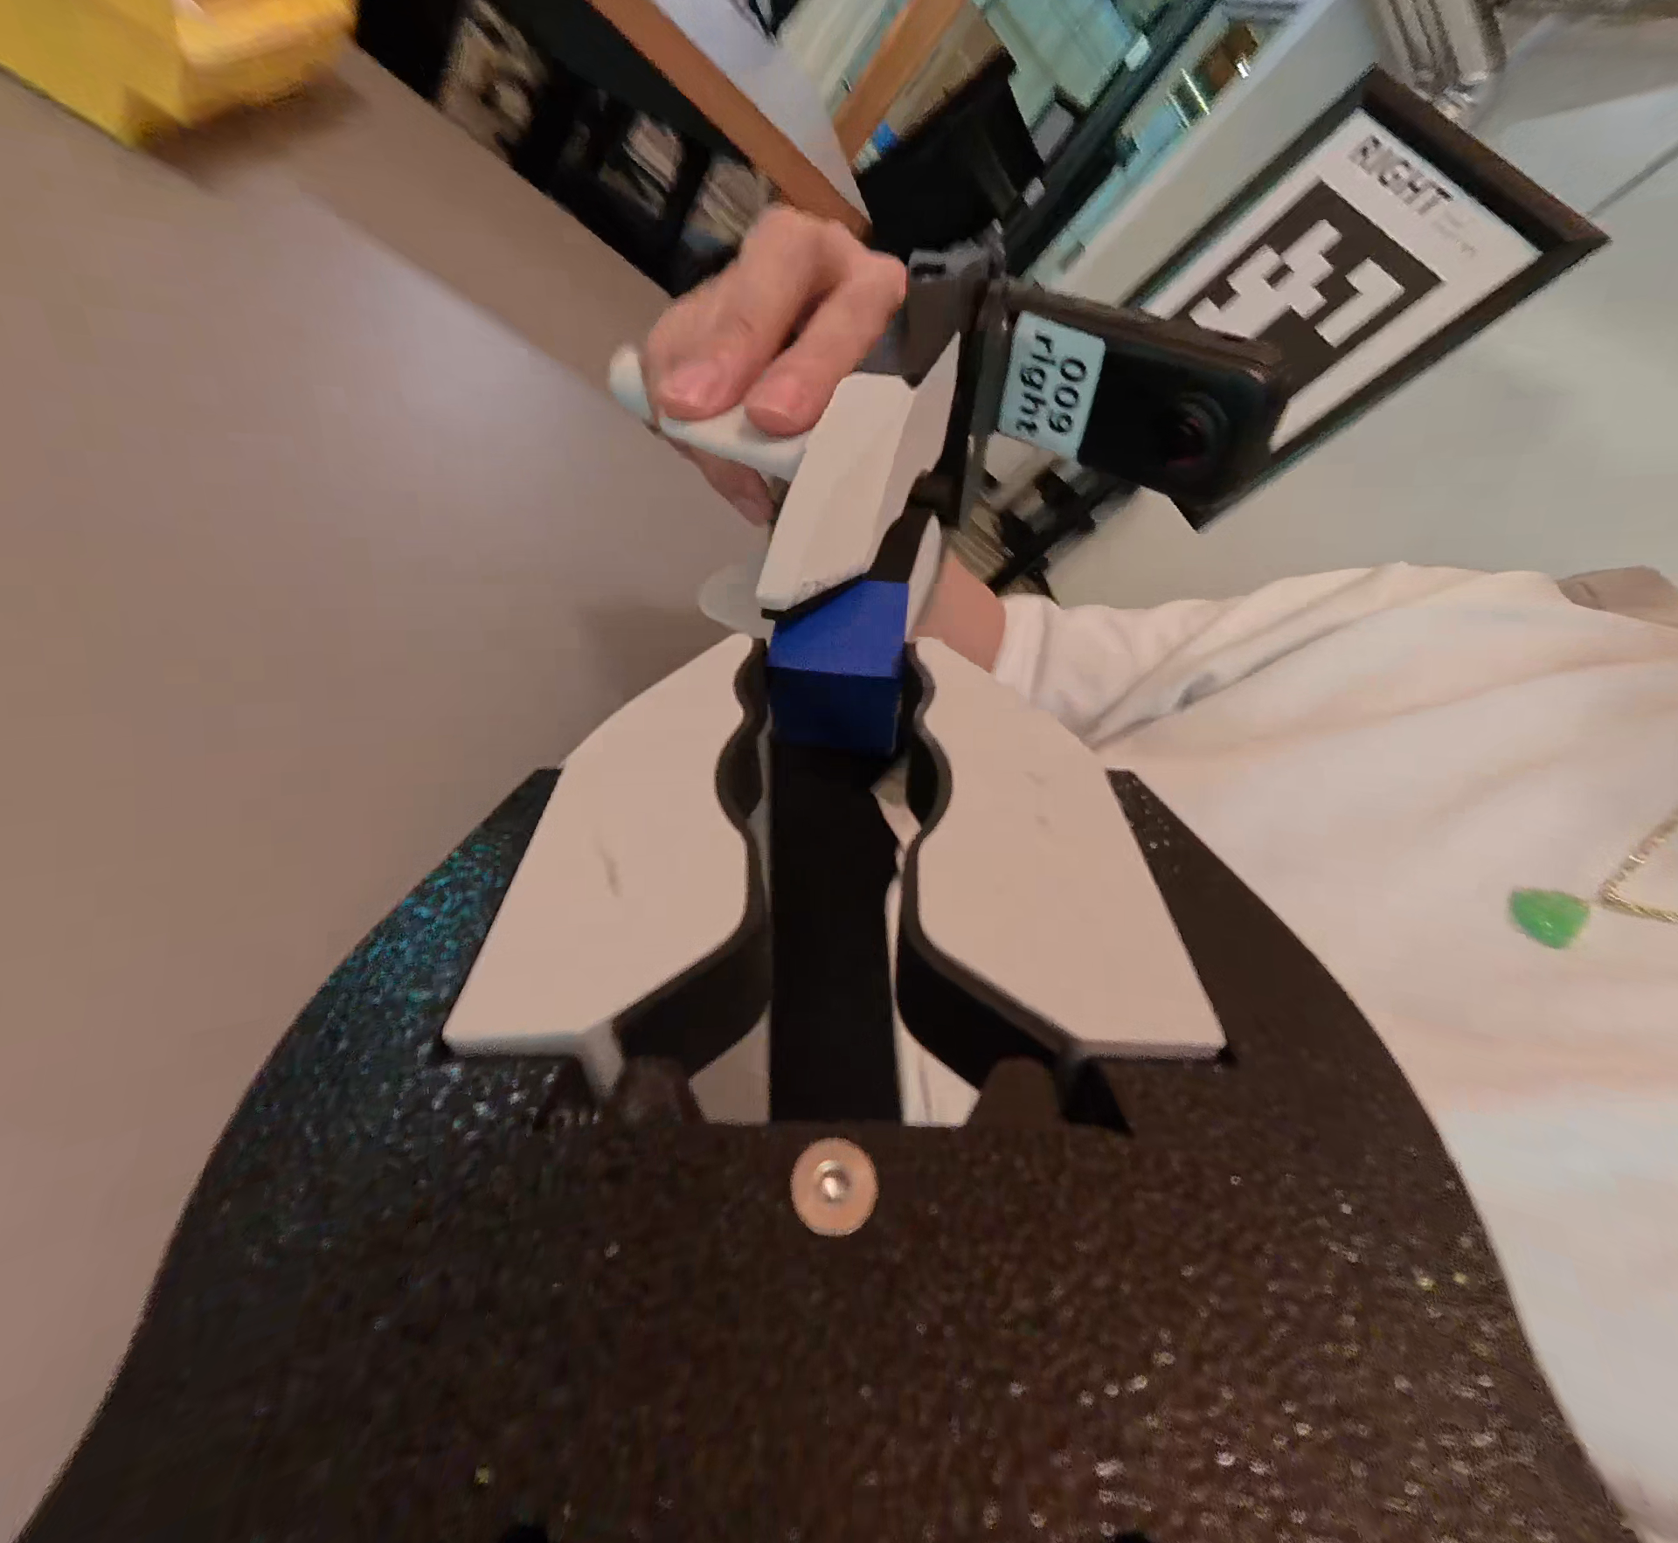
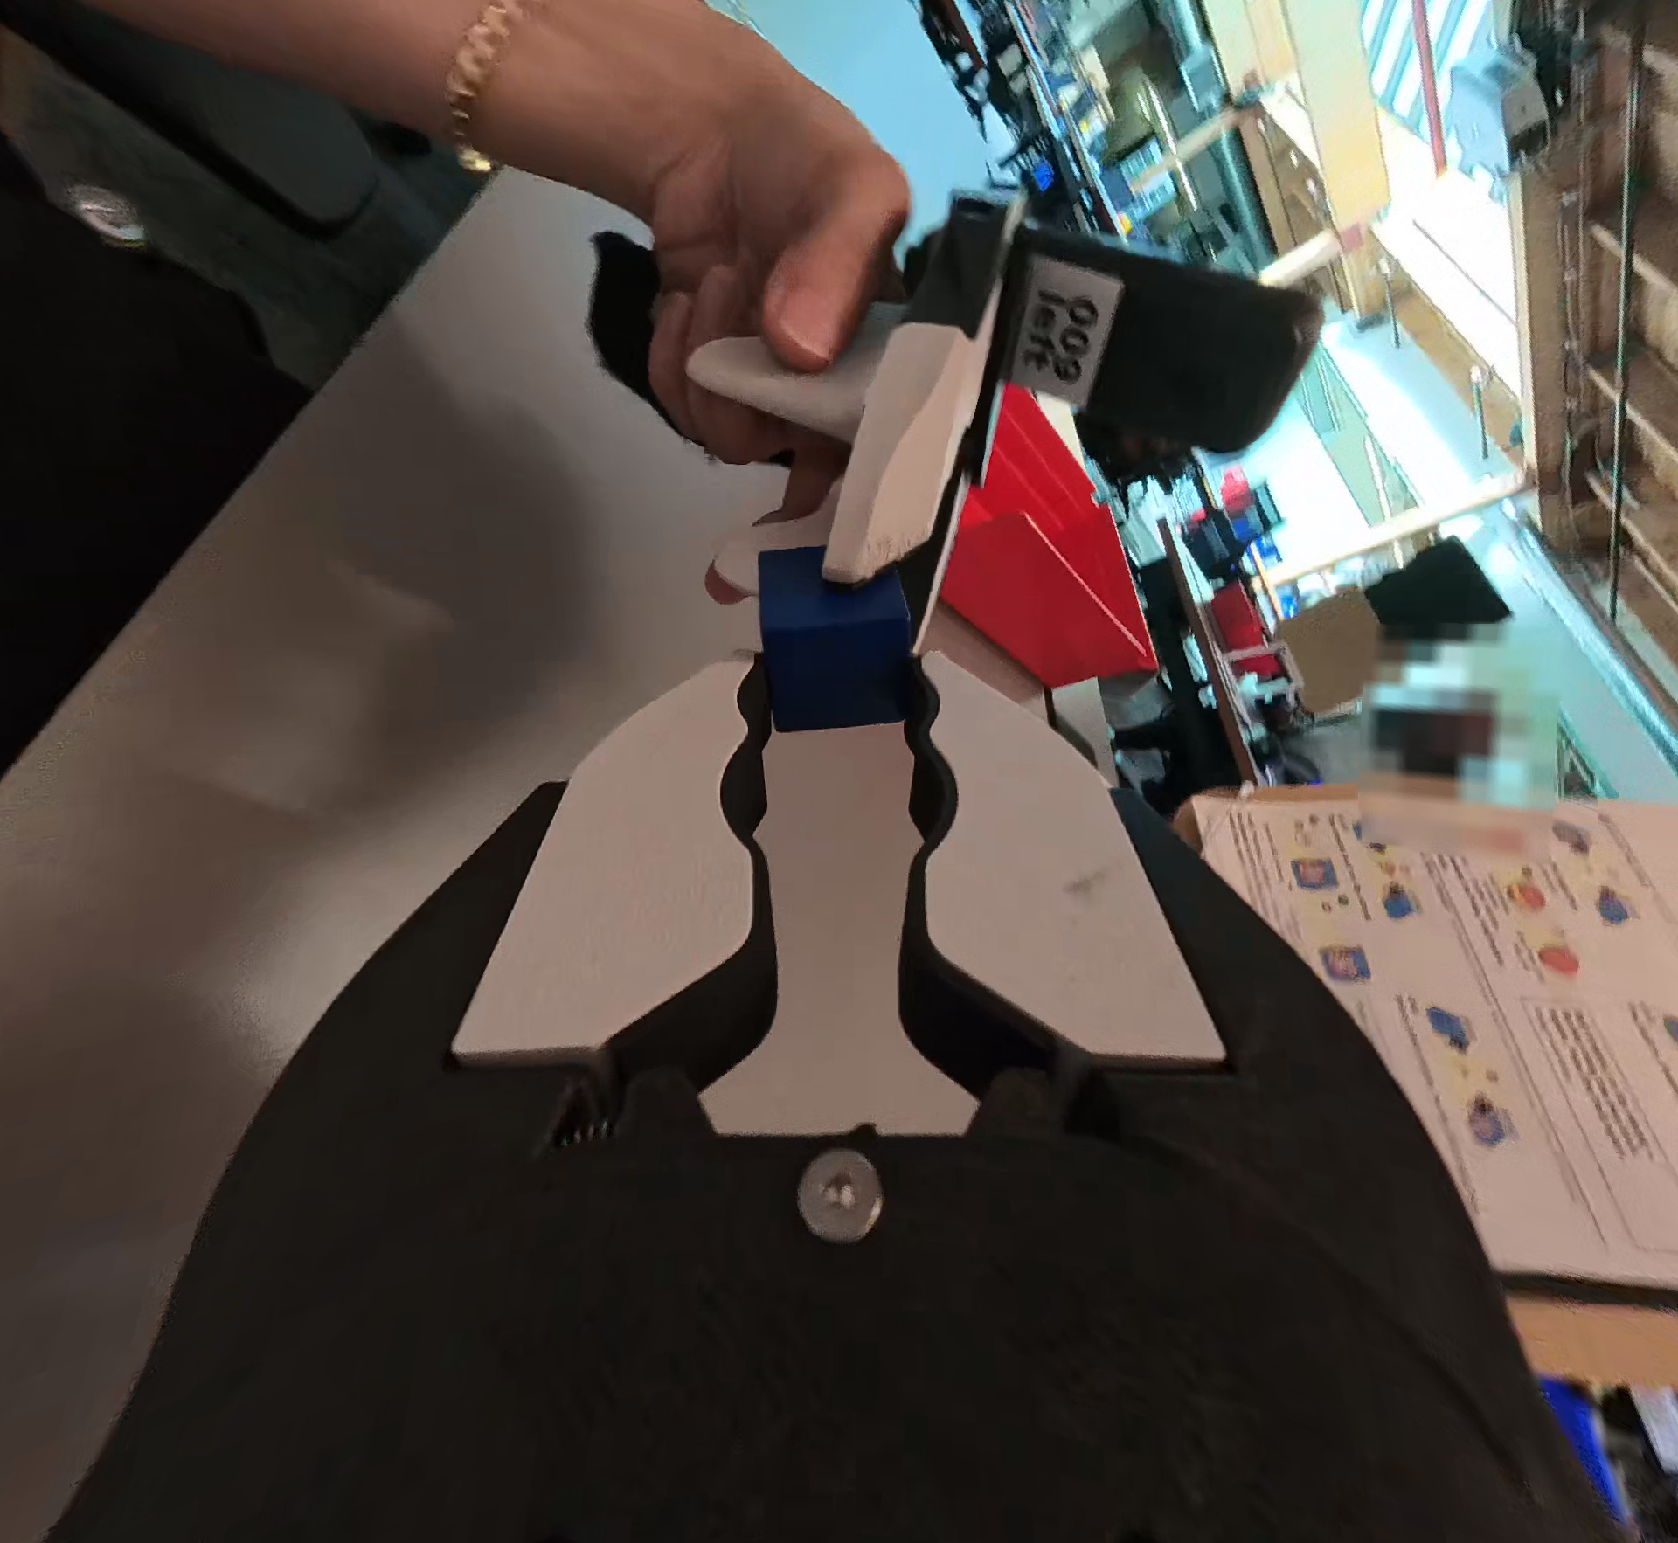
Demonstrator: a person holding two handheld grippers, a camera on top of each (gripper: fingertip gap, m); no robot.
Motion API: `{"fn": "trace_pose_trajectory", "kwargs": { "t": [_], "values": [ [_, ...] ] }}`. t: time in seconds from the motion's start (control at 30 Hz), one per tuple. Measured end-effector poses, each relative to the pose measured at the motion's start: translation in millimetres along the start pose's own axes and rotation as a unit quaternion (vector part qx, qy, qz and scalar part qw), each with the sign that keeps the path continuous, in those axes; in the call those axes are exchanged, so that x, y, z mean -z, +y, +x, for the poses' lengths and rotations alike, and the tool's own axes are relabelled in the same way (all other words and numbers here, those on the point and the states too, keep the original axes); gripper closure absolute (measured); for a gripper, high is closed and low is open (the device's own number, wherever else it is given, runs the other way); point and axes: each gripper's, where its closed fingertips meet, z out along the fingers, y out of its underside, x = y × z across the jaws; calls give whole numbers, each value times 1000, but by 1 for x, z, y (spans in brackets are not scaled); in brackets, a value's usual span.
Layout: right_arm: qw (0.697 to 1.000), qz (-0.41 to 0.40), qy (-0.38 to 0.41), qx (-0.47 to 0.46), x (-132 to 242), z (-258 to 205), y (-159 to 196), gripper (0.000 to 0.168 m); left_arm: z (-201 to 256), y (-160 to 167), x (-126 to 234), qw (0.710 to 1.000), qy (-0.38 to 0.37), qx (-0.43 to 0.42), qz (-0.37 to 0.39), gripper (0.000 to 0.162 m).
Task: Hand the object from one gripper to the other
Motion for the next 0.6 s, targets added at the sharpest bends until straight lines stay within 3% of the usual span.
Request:
{"fn": "trace_pose_trajectory", "kwargs": {
  "t": [0.13, 0.2, 0.3, 0.47, 0.6],
  "values": [
    [991, -25, 44, -127, 0, 23, 17, 140, -17, -29, 12, 986, -109, -97, 80, 123],
    [975, -39, 80, -203, 3, 38, 29, 140, -23, -42, 21, 963, -185, -164, 107, 111],
    [954, -83, 147, -247, 6, 56, 45, 141, -31, -55, 29, 922, -293, -213, 134, 110],
    [951, -213, 169, -146, -2, 47, 66, 140, -49, -44, 18, 907, -375, -168, 87, 111],
    [958, -224, 158, -89, -15, 38, 57, 140, -61, -35, 13, 895, -413, -159, 59, 118]
  ]
}}
